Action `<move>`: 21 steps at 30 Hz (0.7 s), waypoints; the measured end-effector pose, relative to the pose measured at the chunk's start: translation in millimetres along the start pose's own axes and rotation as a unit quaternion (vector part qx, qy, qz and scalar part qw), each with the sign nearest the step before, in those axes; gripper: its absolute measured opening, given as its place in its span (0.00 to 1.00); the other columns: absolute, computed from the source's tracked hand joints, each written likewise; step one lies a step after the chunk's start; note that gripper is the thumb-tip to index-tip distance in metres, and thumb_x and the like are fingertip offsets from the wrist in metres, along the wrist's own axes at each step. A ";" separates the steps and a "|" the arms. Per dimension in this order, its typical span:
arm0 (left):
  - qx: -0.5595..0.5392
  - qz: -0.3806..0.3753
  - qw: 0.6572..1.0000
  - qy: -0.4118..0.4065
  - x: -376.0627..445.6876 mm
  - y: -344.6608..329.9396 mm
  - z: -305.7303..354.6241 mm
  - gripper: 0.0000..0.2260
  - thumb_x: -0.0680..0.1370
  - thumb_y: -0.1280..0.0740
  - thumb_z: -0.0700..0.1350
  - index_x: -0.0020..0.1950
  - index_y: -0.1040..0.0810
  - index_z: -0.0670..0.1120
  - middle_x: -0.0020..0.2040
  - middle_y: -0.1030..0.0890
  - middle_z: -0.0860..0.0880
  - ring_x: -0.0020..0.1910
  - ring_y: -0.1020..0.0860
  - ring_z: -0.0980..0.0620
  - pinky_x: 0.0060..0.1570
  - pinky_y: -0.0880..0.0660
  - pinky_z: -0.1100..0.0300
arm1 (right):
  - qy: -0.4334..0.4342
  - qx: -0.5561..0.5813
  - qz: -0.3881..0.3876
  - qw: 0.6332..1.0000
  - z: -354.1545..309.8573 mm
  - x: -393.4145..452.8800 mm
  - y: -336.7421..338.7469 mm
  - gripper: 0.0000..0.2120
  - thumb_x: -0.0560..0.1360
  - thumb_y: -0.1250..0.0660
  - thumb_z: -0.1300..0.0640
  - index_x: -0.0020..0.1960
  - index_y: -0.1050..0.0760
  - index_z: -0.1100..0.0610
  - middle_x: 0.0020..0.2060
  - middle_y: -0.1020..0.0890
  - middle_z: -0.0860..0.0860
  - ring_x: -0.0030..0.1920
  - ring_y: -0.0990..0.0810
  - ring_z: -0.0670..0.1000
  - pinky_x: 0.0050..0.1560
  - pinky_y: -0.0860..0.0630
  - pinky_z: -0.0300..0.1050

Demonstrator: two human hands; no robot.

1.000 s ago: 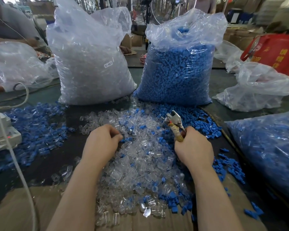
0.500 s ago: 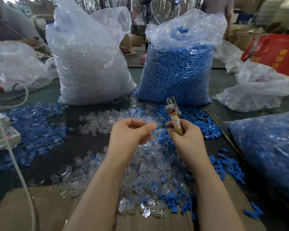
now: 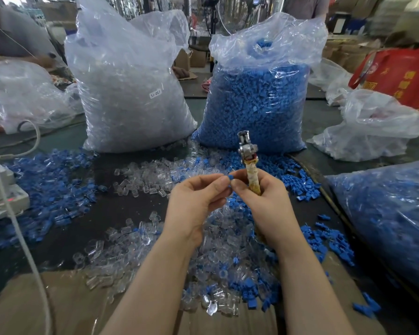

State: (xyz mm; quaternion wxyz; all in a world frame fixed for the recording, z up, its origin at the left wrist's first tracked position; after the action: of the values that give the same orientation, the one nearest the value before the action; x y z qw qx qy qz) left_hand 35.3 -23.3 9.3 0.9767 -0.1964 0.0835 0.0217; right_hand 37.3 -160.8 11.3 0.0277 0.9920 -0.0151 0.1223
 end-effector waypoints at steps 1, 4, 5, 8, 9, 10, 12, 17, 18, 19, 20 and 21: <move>-0.007 -0.002 1.000 0.003 -0.1 0.6 0.2 0.09 0.68 0.25 0.40 0.47 0.17 0.42 0.40 0.14 0.46 0.38 0.16 0.55 0.35 0.22 0.66 | 0.004 -0.003 0.000 1.000 -0.7 -0.3 -0.2 0.04 0.76 0.29 0.60 0.46 0.20 0.52 0.39 0.16 0.46 0.41 0.18 0.41 0.43 0.24 0.31; -0.007 -0.004 1.000 0.008 0.6 2.3 0.2 0.13 0.63 0.25 0.43 0.46 0.16 0.43 0.41 0.14 0.46 0.39 0.15 0.54 0.35 0.22 0.66 | 0.006 -0.019 0.007 1.000 -1.1 -0.8 -0.2 0.04 0.75 0.27 0.58 0.44 0.20 0.51 0.39 0.17 0.49 0.40 0.18 0.44 0.43 0.21 0.35; -0.005 -0.005 1.000 0.008 0.8 3.0 0.3 0.12 0.63 0.25 0.42 0.46 0.16 0.44 0.42 0.14 0.46 0.40 0.15 0.54 0.36 0.22 0.65 | 0.005 -0.024 0.010 1.000 -0.8 -1.0 -0.2 0.04 0.75 0.27 0.58 0.44 0.20 0.51 0.39 0.17 0.50 0.41 0.18 0.47 0.44 0.20 0.37; -0.002 -0.012 1.000 0.006 1.0 3.9 1.5 0.13 0.64 0.26 0.41 0.47 0.16 0.45 0.43 0.14 0.46 0.40 0.15 0.53 0.39 0.21 0.65 | -0.001 -0.034 0.014 0.999 1.7 -0.7 0.6 0.04 0.76 0.28 0.58 0.44 0.21 0.50 0.38 0.18 0.54 0.43 0.19 0.56 0.46 0.21 0.47; 0.000 -0.013 1.000 0.006 0.8 3.8 1.9 0.13 0.64 0.25 0.40 0.48 0.16 0.44 0.43 0.14 0.46 0.40 0.15 0.53 0.39 0.20 0.65 | 0.000 -0.036 0.014 0.999 2.3 -0.7 1.0 0.05 0.76 0.28 0.59 0.43 0.21 0.51 0.38 0.19 0.57 0.42 0.20 0.58 0.45 0.21 0.50; 0.006 -0.013 1.000 0.003 0.7 3.7 2.4 0.12 0.66 0.25 0.39 0.49 0.16 0.44 0.43 0.14 0.46 0.40 0.15 0.53 0.39 0.20 0.65 | 0.002 -0.040 0.014 0.999 2.5 -0.3 1.2 0.05 0.76 0.29 0.59 0.43 0.21 0.51 0.38 0.20 0.59 0.40 0.22 0.59 0.45 0.22 0.52; 0.025 0.000 1.000 -0.003 0.2 4.0 3.0 0.11 0.69 0.25 0.37 0.50 0.16 0.43 0.43 0.14 0.46 0.41 0.16 0.53 0.39 0.20 0.66 | 0.012 -0.053 0.015 0.998 2.1 0.0 1.5 0.05 0.76 0.29 0.60 0.43 0.22 0.52 0.36 0.21 0.59 0.37 0.24 0.58 0.40 0.23 0.47; 0.027 0.031 0.999 -0.011 -1.0 5.4 4.4 0.07 0.70 0.25 0.35 0.47 0.17 0.42 0.41 0.14 0.46 0.40 0.15 0.53 0.40 0.20 0.65 | 0.043 -0.051 0.039 0.997 -0.8 -1.5 2.2 0.09 0.76 0.30 0.62 0.41 0.25 0.51 0.30 0.25 0.49 0.32 0.29 0.43 0.34 0.29 0.34; 0.026 0.034 0.999 -0.012 -1.3 5.4 4.8 0.07 0.70 0.25 0.35 0.46 0.17 0.42 0.40 0.14 0.45 0.40 0.15 0.53 0.39 0.20 0.65 | 0.048 -0.045 0.045 0.997 -1.4 -1.6 2.3 0.08 0.76 0.30 0.61 0.41 0.24 0.51 0.30 0.25 0.48 0.32 0.29 0.43 0.34 0.29 0.35; 0.026 0.034 0.999 -0.013 -1.5 5.0 5.1 0.07 0.70 0.25 0.35 0.46 0.17 0.42 0.40 0.14 0.45 0.39 0.16 0.53 0.39 0.20 0.65 | 0.052 -0.038 0.051 0.997 -2.0 -1.7 2.5 0.08 0.76 0.29 0.61 0.41 0.24 0.51 0.31 0.24 0.47 0.33 0.28 0.43 0.35 0.28 0.37; 0.027 0.033 0.999 -0.014 -1.7 4.2 5.2 0.06 0.70 0.25 0.35 0.45 0.17 0.42 0.40 0.14 0.45 0.39 0.15 0.53 0.39 0.20 0.65 | 0.055 -0.032 0.057 0.996 -2.4 -1.3 2.7 0.08 0.76 0.29 0.61 0.41 0.24 0.51 0.31 0.24 0.46 0.33 0.27 0.43 0.36 0.27 0.38; 0.028 0.031 0.999 -0.015 -2.0 3.2 5.3 0.06 0.70 0.25 0.35 0.45 0.17 0.42 0.39 0.14 0.45 0.39 0.15 0.53 0.38 0.20 0.65 | 0.058 -0.027 0.062 0.996 -3.0 -0.9 2.9 0.08 0.76 0.29 0.62 0.42 0.24 0.51 0.32 0.23 0.45 0.34 0.27 0.43 0.36 0.26 0.39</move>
State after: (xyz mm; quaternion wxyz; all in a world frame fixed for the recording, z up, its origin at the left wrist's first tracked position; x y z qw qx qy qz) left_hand 33.8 -18.3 13.2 0.9818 -0.1662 0.0753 0.0523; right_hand 35.7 -163.4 14.1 0.0480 0.9793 -0.0779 0.1805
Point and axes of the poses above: each hand's wrist, its own x-axis towards the middle knuckle, its own y-axis out of the back of the hand, z = x × y, the point moved 4 cm from there along x, towards the middle knuckle
